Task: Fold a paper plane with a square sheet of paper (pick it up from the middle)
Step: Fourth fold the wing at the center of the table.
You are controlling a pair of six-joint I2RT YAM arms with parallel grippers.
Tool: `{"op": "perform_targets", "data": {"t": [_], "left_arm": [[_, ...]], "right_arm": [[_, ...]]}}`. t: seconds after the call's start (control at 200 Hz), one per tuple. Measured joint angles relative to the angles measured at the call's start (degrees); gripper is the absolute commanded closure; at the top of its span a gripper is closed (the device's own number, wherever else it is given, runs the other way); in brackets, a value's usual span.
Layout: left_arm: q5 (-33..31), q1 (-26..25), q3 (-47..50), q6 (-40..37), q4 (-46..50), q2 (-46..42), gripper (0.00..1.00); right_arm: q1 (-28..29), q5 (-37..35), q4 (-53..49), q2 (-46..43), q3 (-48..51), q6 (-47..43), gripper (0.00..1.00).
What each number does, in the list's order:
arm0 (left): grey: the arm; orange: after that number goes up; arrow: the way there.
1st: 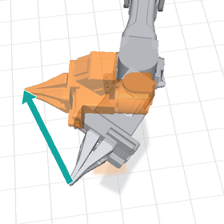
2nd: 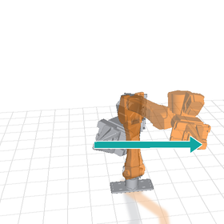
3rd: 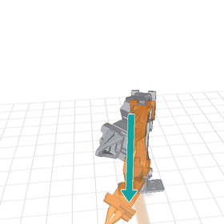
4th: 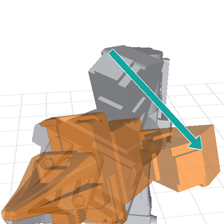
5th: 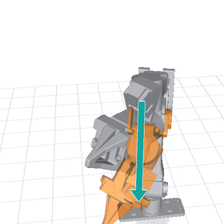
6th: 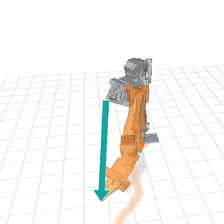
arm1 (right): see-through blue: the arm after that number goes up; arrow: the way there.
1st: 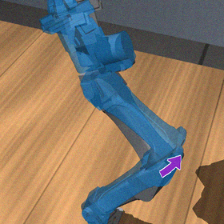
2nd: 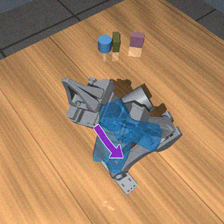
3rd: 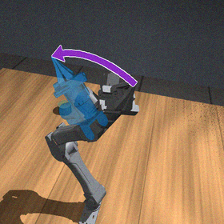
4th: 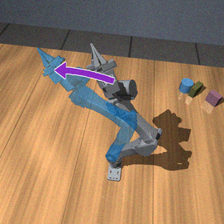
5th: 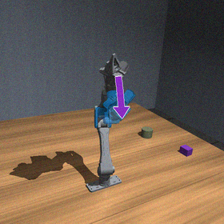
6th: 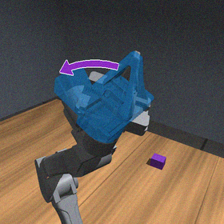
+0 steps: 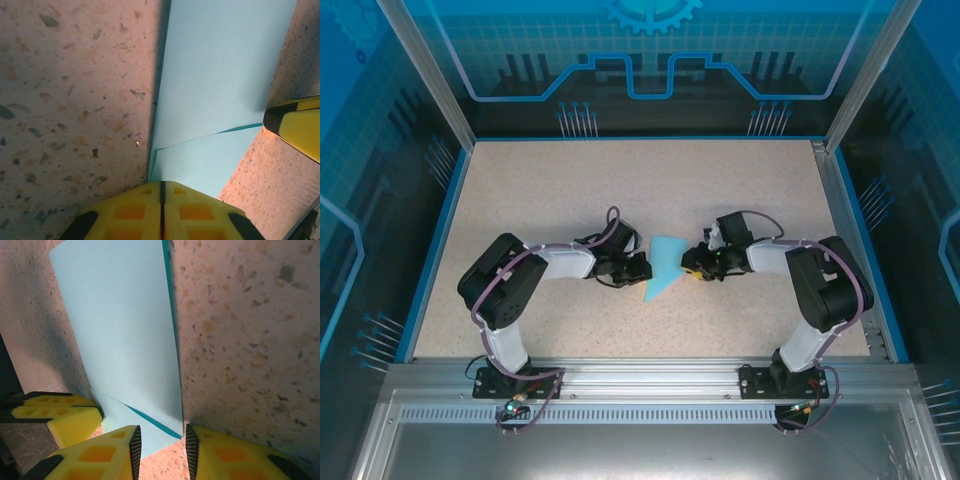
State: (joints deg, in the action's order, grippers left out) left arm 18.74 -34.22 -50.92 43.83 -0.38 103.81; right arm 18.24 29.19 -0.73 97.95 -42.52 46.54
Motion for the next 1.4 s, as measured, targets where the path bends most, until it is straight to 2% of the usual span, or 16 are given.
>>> {"op": "perform_targets", "data": {"t": [0.46,0.685,0.945,1.235,1.4], "left_arm": [[0.52,0.15,0.87,1.11,-1.64,-0.07,0.91],[0.33,0.15,0.98,0.37,-0.17,-2.10,0.73],[0.15,0.15,-0.92,-2.14,2.51,-4.11,0.62],[-0.22,0.15,-4.63,-4.28,6.10,-0.96,0.60],[-1.38,0.15,-6.64,-5.49,8.13,1.29,0.62]], "right_arm": [[0.26,1.27,2.69,0.48,-0.17,3.89,0.68],[0.26,-1.38,-0.57,-1.51,-0.20,3.39,0.67],[0.63,-2.56,-1.49,-2.27,-0.20,3.34,0.67],[1.57,-2.86,-1.81,-2.25,-0.20,3.37,0.66],[2.03,-2.89,-1.84,-2.19,-0.20,3.39,0.66]]}}
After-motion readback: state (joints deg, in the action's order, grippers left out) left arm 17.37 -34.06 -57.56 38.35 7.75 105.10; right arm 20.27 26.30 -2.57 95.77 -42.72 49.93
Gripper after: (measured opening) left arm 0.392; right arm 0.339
